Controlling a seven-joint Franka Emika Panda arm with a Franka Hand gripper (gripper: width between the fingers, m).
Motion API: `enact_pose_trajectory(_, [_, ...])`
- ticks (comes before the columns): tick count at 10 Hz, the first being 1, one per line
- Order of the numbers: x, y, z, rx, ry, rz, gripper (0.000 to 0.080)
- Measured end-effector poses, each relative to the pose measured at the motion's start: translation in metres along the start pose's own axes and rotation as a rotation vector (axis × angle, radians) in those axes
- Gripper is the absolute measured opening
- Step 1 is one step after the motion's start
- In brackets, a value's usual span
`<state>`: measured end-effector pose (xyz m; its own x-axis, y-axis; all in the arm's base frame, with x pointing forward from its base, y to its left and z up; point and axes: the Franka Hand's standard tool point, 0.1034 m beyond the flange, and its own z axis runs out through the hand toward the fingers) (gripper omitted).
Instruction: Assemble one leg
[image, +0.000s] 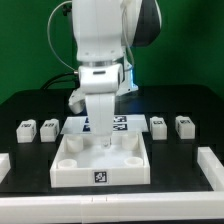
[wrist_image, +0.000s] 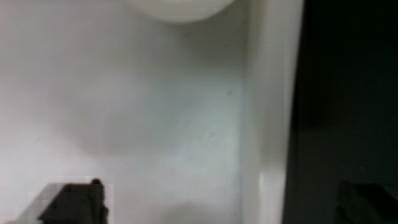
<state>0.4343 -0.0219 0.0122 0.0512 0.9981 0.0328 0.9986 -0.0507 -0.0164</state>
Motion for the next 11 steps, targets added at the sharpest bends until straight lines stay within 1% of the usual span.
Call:
enact_pose_trajectory(1, [-0.0061, -0.0001, 0.0052, -0.009, 0.004, -0.004, 0.0650])
enact_pose_trajectory(2, [-0.0073, -0.0006, 0.0056, -0.008, 0.004, 0.006, 0.0650])
enact_pose_trajectory(3, [-0.0072, -0.0009, 0.0058, -0.007, 0.004, 0.006, 0.0553])
enact_pose_trajectory(4, [-0.0073, -0.0010, 0.0058, -0.007, 0.004, 0.006, 0.0553])
enact_pose_trajectory(5, [-0.0073, -0.0011, 0.0059, -0.007, 0.004, 0.006, 0.0370])
enact_pose_trajectory(6, [-0.0073, -0.0012, 0.0059, -0.006, 0.004, 0.006, 0.0236])
enact_pose_trajectory(7, [-0.0074, -0.0013, 0.0060, -0.006, 0.004, 0.006, 0.0236])
enact_pose_trajectory(8, [-0.0073, -0.0006, 0.0056, -0.009, 0.004, 0.005, 0.0068])
enact_pose_trajectory(9, [-0.0075, -0.0001, 0.0054, -0.012, 0.004, 0.006, 0.0052])
enact_pose_trajectory(11, [-0.0076, 0.0000, 0.0054, -0.012, 0.004, 0.007, 0.0052])
